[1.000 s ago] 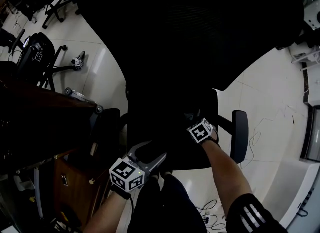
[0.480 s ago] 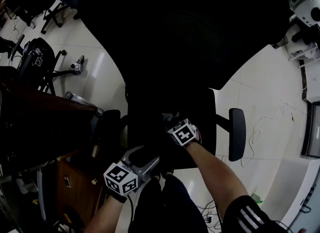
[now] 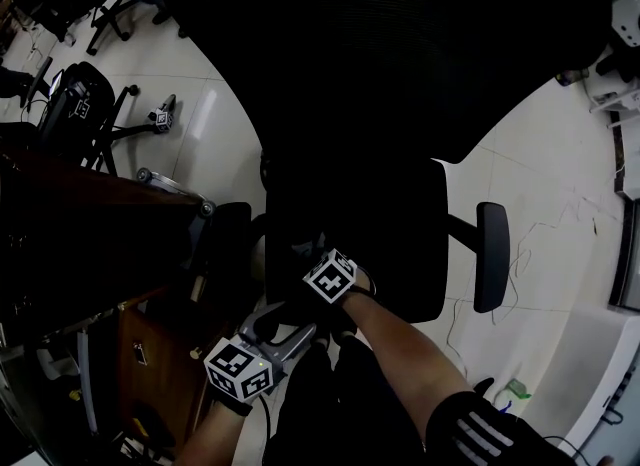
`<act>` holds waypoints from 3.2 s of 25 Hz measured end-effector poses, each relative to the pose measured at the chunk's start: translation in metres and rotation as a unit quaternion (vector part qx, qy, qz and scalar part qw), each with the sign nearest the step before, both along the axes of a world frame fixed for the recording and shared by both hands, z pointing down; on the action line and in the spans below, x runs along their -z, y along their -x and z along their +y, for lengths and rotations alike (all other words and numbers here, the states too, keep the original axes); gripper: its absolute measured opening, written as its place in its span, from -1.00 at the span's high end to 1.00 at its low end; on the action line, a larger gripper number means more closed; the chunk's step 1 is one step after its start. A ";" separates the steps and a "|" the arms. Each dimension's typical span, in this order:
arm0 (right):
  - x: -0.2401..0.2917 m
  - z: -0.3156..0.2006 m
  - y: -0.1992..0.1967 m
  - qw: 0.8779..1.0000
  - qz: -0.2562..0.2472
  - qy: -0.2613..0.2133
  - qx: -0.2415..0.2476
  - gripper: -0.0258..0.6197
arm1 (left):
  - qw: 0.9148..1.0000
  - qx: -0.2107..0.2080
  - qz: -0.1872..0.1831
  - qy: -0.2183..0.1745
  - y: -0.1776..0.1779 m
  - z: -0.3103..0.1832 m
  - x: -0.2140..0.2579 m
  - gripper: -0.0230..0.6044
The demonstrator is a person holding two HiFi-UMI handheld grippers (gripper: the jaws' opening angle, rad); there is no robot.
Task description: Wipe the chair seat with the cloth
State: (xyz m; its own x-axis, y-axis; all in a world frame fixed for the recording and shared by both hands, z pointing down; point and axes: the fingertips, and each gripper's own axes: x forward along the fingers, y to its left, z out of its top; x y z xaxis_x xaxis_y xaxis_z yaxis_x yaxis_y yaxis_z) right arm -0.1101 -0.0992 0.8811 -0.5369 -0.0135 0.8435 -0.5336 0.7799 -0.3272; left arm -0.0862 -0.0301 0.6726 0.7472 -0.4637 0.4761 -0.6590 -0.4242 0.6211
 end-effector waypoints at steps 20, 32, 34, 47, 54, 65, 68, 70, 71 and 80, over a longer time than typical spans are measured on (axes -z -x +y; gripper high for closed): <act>-0.012 0.022 -0.258 0.979 0.160 0.018 -0.123 0.80 | 0.995 -0.089 0.035 0.004 -0.079 0.022 0.009 0.06; 0.042 0.045 -0.031 0.998 -0.039 0.019 -0.037 0.80 | 0.999 -0.031 -0.008 0.006 0.003 0.034 0.013 0.06; 0.042 0.062 0.006 0.998 -0.055 0.022 -0.005 0.79 | 1.000 -0.024 -0.014 0.010 0.015 0.041 0.011 0.06; -0.002 0.119 -0.010 0.997 -0.017 0.032 0.068 0.80 | 0.998 -0.046 -0.023 0.030 0.004 0.061 -0.010 0.06; -0.014 0.124 -0.151 0.997 0.049 0.056 -0.009 0.80 | 0.996 -0.090 -0.015 0.024 -0.042 0.048 -0.005 0.06; -0.003 0.129 -0.291 0.981 0.110 0.066 -0.145 0.80 | 0.991 -0.134 0.001 0.009 -0.098 0.031 0.013 0.06; -0.004 0.129 -0.294 0.978 0.112 0.071 -0.163 0.80 | 0.991 -0.132 -0.002 0.009 -0.096 0.031 0.013 0.06; -0.004 0.129 -0.292 0.975 0.113 0.075 -0.175 0.80 | 0.992 -0.125 -0.003 0.011 -0.094 0.030 0.013 0.06; -0.001 0.126 -0.290 0.975 0.107 0.073 -0.182 0.80 | 0.993 -0.121 -0.003 0.011 -0.093 0.029 0.015 0.06; 0.141 0.076 -0.203 0.970 -0.105 -0.014 -0.221 0.80 | 0.997 -0.073 0.006 -0.029 -0.083 0.015 0.082 0.06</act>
State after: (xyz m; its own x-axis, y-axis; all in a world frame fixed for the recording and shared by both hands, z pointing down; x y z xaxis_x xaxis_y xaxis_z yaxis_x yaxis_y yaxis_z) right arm 0.0933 -0.0231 0.7400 -0.6335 -0.3024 0.7122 -0.7414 0.5004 -0.4471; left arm -0.0032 -0.0152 0.5905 0.8136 -0.3769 0.4428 -0.5812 -0.5505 0.5993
